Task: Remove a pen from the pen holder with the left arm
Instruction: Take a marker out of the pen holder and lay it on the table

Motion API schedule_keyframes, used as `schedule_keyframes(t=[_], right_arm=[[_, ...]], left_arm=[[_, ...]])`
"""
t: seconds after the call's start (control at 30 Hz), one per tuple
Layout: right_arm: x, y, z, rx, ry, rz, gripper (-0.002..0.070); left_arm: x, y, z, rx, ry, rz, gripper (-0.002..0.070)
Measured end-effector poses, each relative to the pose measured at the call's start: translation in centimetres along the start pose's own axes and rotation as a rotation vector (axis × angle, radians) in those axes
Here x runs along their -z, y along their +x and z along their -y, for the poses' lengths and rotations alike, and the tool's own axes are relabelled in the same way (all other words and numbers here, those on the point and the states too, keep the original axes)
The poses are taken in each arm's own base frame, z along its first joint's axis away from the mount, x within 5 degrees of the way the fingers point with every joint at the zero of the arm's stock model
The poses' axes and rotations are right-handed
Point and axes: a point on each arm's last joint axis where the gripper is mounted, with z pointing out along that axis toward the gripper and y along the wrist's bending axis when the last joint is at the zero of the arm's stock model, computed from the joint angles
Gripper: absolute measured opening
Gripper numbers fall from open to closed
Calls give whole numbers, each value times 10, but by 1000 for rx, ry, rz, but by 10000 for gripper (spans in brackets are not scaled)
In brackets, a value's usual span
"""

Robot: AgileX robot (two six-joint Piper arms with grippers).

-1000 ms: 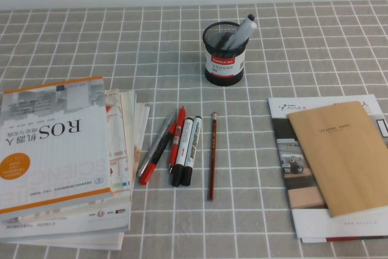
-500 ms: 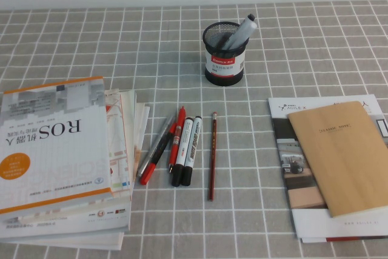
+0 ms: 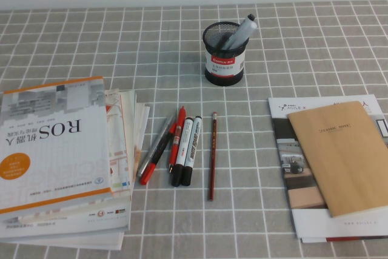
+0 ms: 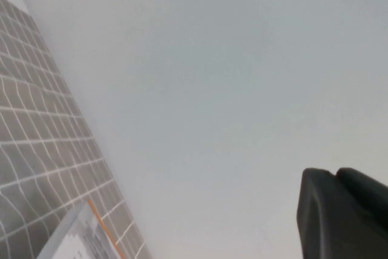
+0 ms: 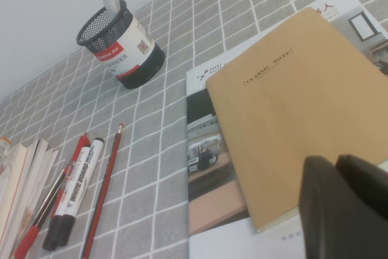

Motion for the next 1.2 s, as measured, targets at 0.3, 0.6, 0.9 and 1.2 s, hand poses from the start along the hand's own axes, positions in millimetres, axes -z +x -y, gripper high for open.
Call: schedule_keyframes(t=[0.3, 0.6, 0.9, 1.2], right_arm=[[0, 0, 0, 0, 0, 0, -13], [0, 0, 0, 0, 0, 0, -13], [0, 0, 0, 0, 0, 0, -13], [0, 0, 0, 0, 0, 0, -13]], left_arm=[[-1, 8, 44, -365, 133, -304, -3], [-50, -9, 149, -980, 306, -713, -3], [-130, 20, 179, -1032, 529, -887, 31], [-190, 89, 197, -1060, 813, -936, 349]])
